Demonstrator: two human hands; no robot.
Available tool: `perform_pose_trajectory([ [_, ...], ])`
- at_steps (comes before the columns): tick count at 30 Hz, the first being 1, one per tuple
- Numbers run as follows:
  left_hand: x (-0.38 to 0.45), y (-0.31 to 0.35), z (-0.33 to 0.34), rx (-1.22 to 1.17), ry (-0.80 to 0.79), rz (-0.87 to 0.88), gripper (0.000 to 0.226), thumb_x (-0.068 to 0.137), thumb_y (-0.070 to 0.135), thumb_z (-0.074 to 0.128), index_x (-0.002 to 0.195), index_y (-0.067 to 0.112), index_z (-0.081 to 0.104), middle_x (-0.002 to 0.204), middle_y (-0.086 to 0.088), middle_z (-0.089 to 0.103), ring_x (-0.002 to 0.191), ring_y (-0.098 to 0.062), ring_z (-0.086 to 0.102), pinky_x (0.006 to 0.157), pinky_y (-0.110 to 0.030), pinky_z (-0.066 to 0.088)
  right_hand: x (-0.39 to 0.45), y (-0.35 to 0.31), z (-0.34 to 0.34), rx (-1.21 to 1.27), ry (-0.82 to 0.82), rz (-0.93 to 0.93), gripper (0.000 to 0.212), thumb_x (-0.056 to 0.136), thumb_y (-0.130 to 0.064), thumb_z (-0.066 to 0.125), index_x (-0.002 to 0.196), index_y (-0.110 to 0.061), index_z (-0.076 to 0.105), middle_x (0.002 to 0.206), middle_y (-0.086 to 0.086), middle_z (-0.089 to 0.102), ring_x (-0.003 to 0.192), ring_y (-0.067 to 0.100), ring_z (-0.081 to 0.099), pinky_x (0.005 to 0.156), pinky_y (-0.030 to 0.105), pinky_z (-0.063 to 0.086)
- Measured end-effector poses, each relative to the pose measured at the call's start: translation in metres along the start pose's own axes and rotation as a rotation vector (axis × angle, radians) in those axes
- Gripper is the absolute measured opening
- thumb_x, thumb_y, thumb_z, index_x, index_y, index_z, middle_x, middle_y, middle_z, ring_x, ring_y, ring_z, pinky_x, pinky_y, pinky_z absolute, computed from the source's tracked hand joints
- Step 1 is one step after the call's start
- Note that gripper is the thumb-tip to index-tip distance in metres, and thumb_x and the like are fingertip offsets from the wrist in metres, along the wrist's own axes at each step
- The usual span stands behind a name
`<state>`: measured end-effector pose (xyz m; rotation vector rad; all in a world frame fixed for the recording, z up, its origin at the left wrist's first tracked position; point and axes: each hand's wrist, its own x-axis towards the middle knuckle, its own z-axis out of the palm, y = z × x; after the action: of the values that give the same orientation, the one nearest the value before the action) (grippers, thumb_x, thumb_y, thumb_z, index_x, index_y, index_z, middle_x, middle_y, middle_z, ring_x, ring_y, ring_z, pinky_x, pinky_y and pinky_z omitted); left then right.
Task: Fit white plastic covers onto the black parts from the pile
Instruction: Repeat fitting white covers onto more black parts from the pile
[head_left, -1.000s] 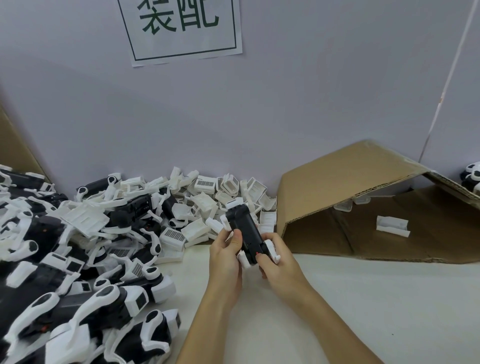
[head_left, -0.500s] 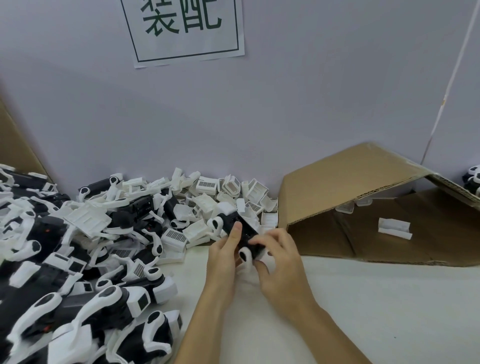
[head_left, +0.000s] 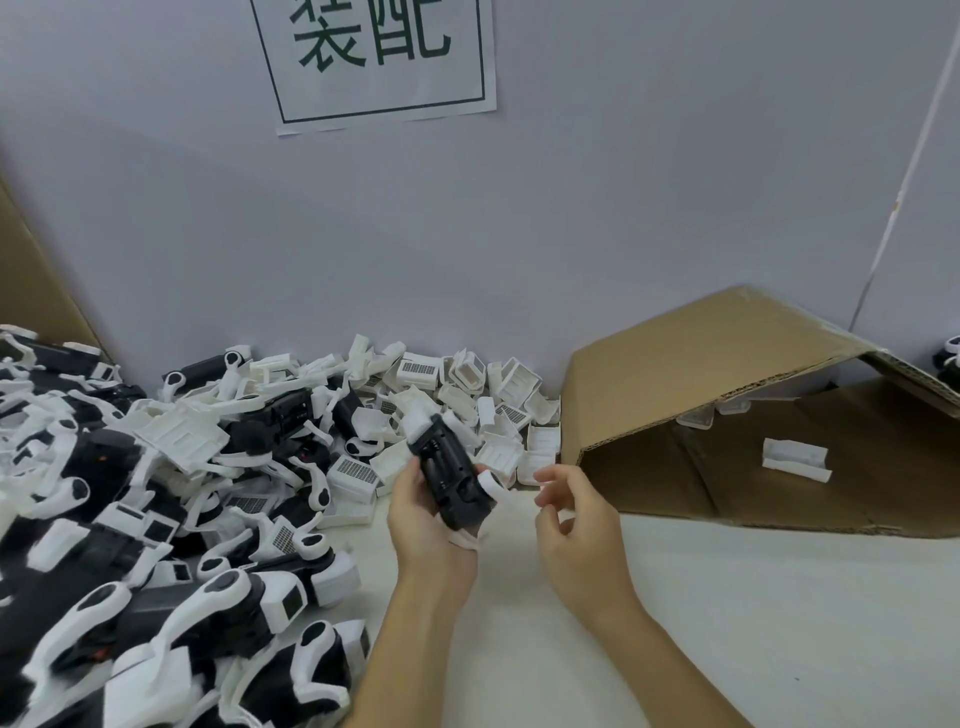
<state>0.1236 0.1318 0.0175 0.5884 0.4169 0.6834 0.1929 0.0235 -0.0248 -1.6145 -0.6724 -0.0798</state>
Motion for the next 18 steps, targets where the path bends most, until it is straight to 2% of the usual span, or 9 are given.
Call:
perform_pose_trajectory([
  [3,0.004,0.007,-0.005,-0.165,0.061,0.029,0.035,0.103,0.033,0.04,0.113,0.009,0.065,0.097,-0.015,0.071,0.081,-0.029,0.069,0.076,-0.039,0.056,0.003,0.003,0.001,-0.077,-0.018,0.039,0.038,0.091,0.002,0.052,0.097,-0.035,0.061,0.087,-0.007,0.063,0.077,0.0,0.057,0.062,0.013,0.045],
  [5,0.004,0.012,-0.007,-0.199,0.069,0.049,0.039,0.104,0.033,0.038,0.118,0.006,0.063,0.096,-0.021,0.072,0.092,-0.037,0.068,0.082,-0.041,0.055,0.004,0.003,0.004,-0.133,-0.036,0.019,0.033,0.093,0.0,0.053,0.102,-0.03,0.062,0.088,-0.01,0.063,0.082,0.0,0.058,0.065,0.011,0.046],
  [7,0.004,0.014,-0.008,-0.2,0.072,0.057,0.04,0.105,0.033,0.038,0.12,0.005,0.062,0.093,-0.022,0.073,0.099,-0.039,0.067,0.083,-0.041,0.056,0.005,0.0,0.008,-0.179,-0.078,-0.001,0.031,0.094,-0.002,0.054,0.106,-0.03,0.06,0.093,-0.012,0.063,0.086,0.005,0.06,0.07,0.011,0.047],
  [9,0.004,0.014,-0.008,-0.181,0.08,0.055,0.039,0.105,0.033,0.04,0.123,0.006,0.061,0.095,-0.021,0.07,0.091,-0.035,0.069,0.076,-0.04,0.06,0.012,-0.004,0.014,-0.245,-0.143,-0.018,0.031,0.095,-0.004,0.055,0.12,-0.023,0.058,0.107,-0.007,0.06,0.101,0.012,0.059,0.086,0.017,0.047],
  [11,0.007,0.012,-0.007,-0.139,0.105,0.058,0.039,0.104,0.033,0.044,0.128,0.008,0.06,0.101,-0.02,0.069,0.085,-0.03,0.069,0.07,-0.038,0.06,0.025,-0.009,0.018,-0.365,-0.226,-0.048,0.044,0.098,-0.006,0.053,0.141,-0.013,0.046,0.13,0.001,0.052,0.122,0.017,0.049,0.102,0.024,0.039],
  [14,0.01,0.01,-0.007,-0.081,0.115,0.062,0.038,0.103,0.034,0.046,0.122,0.006,0.063,0.095,-0.02,0.069,0.078,-0.03,0.067,0.067,-0.036,0.057,0.046,-0.015,0.029,-0.581,-0.335,-0.018,0.062,0.097,-0.005,0.05,0.153,-0.011,0.025,0.15,0.008,0.029,0.139,0.025,0.031,0.108,0.03,0.032],
  [16,0.01,0.009,-0.006,-0.056,0.115,0.066,0.035,0.103,0.033,0.045,0.107,0.006,0.067,0.08,-0.017,0.071,0.068,-0.027,0.068,0.061,-0.032,0.058,0.056,-0.018,0.037,-0.761,-0.389,0.057,0.067,0.095,-0.012,0.053,0.153,-0.012,0.02,0.153,0.013,0.022,0.14,0.032,0.027,0.111,0.04,0.032],
  [18,0.009,0.008,-0.005,-0.057,0.115,0.073,0.034,0.103,0.03,0.045,0.095,0.007,0.068,0.071,-0.015,0.071,0.06,-0.025,0.069,0.055,-0.029,0.058,0.063,-0.019,0.042,-0.889,-0.444,0.117,0.066,0.094,-0.02,0.056,0.15,-0.011,0.023,0.15,0.016,0.025,0.137,0.036,0.03,0.111,0.047,0.031],
])
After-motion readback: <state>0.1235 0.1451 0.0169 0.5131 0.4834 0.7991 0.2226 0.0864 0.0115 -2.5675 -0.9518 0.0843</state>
